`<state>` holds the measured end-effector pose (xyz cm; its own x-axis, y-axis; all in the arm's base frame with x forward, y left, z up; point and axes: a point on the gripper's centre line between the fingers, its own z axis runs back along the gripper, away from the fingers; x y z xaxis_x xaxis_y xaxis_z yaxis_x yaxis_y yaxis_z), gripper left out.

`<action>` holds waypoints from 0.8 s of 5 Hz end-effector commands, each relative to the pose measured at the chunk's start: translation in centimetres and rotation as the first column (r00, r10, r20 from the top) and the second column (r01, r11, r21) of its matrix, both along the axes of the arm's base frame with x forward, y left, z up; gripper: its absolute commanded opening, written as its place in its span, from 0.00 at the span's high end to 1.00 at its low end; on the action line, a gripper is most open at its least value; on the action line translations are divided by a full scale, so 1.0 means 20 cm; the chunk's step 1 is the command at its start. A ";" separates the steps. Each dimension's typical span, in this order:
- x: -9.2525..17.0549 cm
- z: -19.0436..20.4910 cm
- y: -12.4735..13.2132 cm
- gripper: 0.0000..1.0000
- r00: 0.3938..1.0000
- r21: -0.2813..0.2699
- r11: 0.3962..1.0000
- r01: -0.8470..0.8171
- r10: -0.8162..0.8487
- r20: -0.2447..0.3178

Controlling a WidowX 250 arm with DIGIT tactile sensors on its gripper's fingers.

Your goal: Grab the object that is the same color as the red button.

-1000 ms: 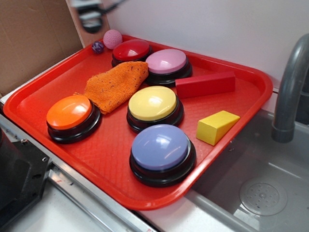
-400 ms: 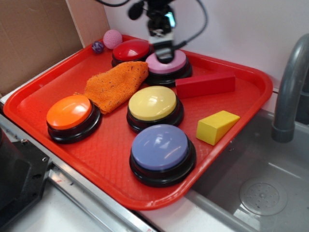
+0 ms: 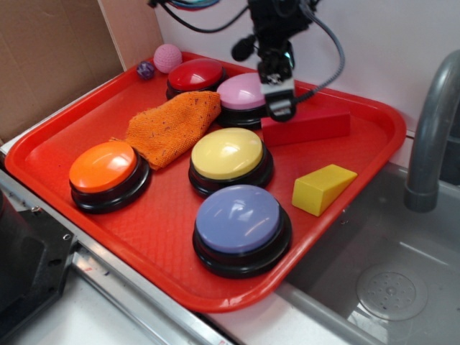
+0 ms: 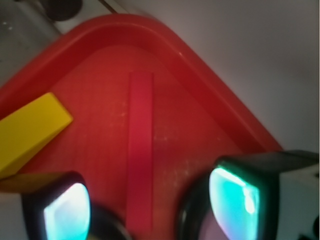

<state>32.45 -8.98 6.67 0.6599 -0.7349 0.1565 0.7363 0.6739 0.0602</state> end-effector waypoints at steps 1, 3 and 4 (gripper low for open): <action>0.09 -0.02 -0.11 0.00 0.998 -0.008 0.999 0.047 -0.046 0.037; 0.10 -0.08 -0.15 0.86 0.994 0.052 0.993 0.102 -0.105 0.044; 0.10 -0.09 -0.14 0.95 0.992 -0.007 0.993 0.116 -0.116 0.043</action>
<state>33.85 -11.30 3.16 0.5670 -0.8098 0.1507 0.8126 0.5798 0.0583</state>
